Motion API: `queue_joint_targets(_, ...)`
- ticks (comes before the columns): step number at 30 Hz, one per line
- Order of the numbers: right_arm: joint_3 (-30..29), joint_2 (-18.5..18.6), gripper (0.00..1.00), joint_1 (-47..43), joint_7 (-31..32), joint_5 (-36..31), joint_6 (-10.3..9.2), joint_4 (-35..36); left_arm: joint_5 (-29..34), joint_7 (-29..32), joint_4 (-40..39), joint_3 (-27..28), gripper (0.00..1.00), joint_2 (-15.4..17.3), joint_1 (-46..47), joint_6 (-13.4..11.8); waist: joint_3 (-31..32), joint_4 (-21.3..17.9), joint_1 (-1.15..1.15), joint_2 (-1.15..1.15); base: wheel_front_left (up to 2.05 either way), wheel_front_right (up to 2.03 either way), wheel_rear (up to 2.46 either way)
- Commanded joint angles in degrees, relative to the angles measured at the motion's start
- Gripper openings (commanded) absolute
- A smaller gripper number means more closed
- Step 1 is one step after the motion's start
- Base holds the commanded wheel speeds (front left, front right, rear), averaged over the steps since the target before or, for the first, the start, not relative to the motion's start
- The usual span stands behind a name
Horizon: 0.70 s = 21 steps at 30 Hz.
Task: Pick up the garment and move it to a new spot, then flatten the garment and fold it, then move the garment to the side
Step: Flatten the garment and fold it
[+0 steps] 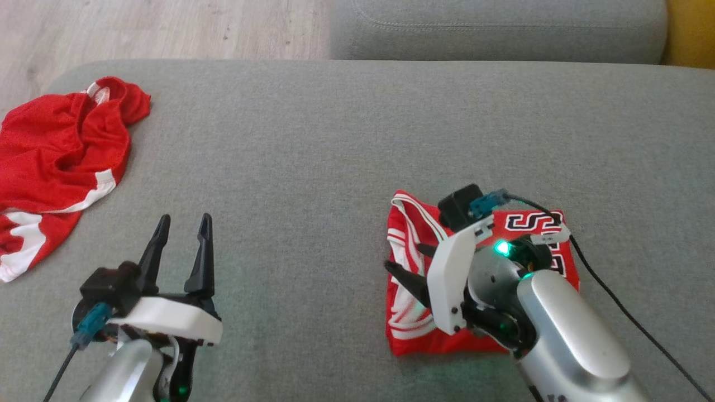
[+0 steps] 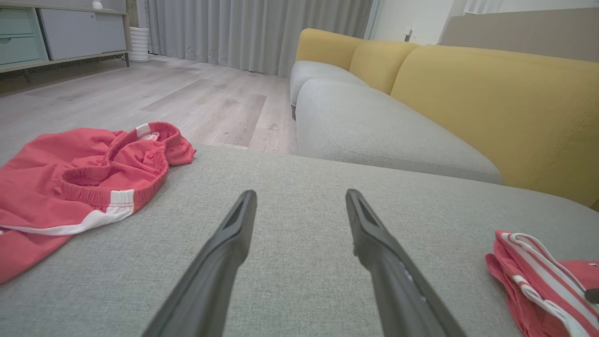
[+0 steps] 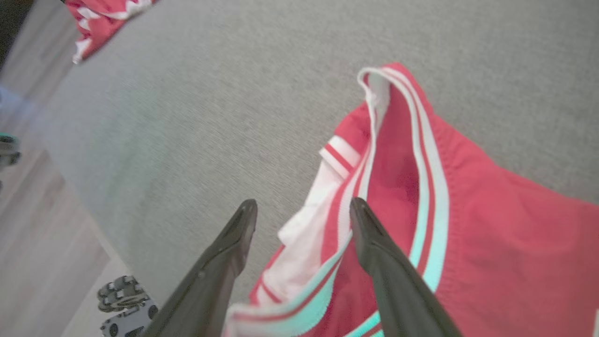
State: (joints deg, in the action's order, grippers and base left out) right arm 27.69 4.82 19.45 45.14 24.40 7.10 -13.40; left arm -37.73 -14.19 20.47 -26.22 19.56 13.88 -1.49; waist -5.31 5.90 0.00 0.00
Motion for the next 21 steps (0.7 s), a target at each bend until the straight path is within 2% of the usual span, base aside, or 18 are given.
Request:
queue_joint_targets(1, 0.64, -1.31, 1.0, 3.08, -1.1, 1.48, 0.39, 3.64, -0.03, -0.42, -1.08, 2.05, 1.0, 1.25, 2.98, 0.09, 0.18, -0.25, 0.0, 0.0, 0.0, 0.0, 0.0)
queue_joint_targets(5, -3.15, -1.1, 1.0, 2.5, -4.71, 4.52, 0.39, 8.78, 0.03, -0.5, -1.27, 2.31, 1.0, 1.31, 2.63, -0.13, 0.66, -0.9, 0.0, 0.0, 0.0, 0.0, 0.0)
queue_joint_targets(12, -14.68, 3.62, 1.0, -2.37, -17.11, -2.26, 0.39, 16.56, -0.03, -0.66, -2.07, 3.46, 1.0, 1.48, 1.23, -0.44, 1.77, -2.18, 0.0, 0.0, 0.0, 0.0, 0.0)
queue_joint_targets(16, -20.36, 4.89, 1.0, -8.1, -25.31, -6.63, 0.39, 17.13, 0.21, -0.74, -2.74, 4.54, 1.0, 1.1, -0.29, -0.83, 2.64, -2.92, 0.0, 0.0, 0.0, 0.0, 0.0)
queue_joint_targets(18, -23.79, 4.87, 1.0, -12.37, -31.62, -9.32, 0.39, 16.28, 0.76, -0.78, -3.34, 5.44, 1.0, 0.75, -1.63, -1.09, 3.57, -3.35, 0.0, 0.0, 0.0, 0.0, 0.0)
queue_joint_targets(21, -26.61, 3.76, 1.0, -15.81, -36.6, -11.14, 0.39, 14.76, 1.57, -0.79, -3.96, 6.52, 1.0, 0.44, -3.19, -1.08, 4.63, -3.8, 0.0, 0.0, 0.0, 0.0, 0.0)
